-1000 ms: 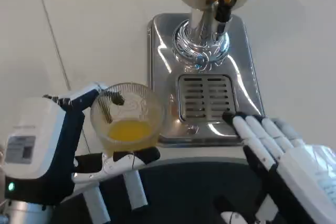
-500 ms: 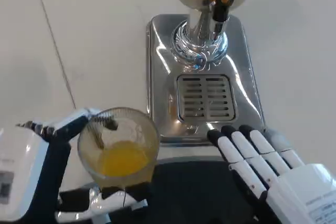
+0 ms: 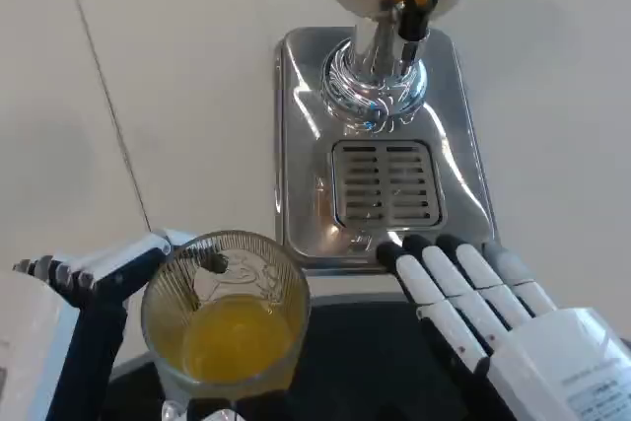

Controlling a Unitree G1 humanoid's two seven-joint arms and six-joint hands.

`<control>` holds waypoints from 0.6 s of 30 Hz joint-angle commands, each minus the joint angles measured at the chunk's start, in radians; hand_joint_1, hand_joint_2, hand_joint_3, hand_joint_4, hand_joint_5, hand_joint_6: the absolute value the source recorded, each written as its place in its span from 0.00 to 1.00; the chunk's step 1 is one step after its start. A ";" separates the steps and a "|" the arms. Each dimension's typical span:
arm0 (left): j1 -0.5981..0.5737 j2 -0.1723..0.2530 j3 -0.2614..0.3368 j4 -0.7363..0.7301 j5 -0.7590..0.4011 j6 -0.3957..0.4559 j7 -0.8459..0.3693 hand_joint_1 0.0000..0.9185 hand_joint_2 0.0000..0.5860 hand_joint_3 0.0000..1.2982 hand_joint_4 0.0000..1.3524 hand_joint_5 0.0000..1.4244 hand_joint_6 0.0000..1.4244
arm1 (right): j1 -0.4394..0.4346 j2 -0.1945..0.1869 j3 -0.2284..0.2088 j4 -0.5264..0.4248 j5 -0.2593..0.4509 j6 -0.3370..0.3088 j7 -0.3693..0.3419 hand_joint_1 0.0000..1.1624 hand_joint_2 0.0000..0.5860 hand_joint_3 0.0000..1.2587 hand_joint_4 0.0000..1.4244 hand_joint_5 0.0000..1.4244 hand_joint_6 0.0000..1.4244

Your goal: Grasp the cup under the faucet to collect the drink, then remove the cup.

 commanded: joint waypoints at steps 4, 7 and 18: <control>0.008 -0.010 0.029 -0.038 0.000 -0.075 -0.005 0.76 0.00 0.87 0.90 1.00 1.00 | 0.008 0.023 0.022 -0.021 -0.001 0.003 0.029 0.17 0.83 0.00 0.00 0.00 0.00; 0.004 -0.020 0.031 -0.044 0.005 -0.080 -0.013 0.76 0.00 0.87 0.90 1.00 1.00 | 0.015 0.029 0.030 -0.025 0.001 0.000 0.029 0.17 0.83 0.00 0.00 0.00 0.00; -0.030 -0.058 0.026 -0.053 0.028 -0.076 -0.025 0.77 0.00 0.87 0.90 1.00 1.00 | 0.017 0.058 0.041 -0.030 0.004 0.004 0.032 0.09 0.89 0.00 0.00 0.00 0.00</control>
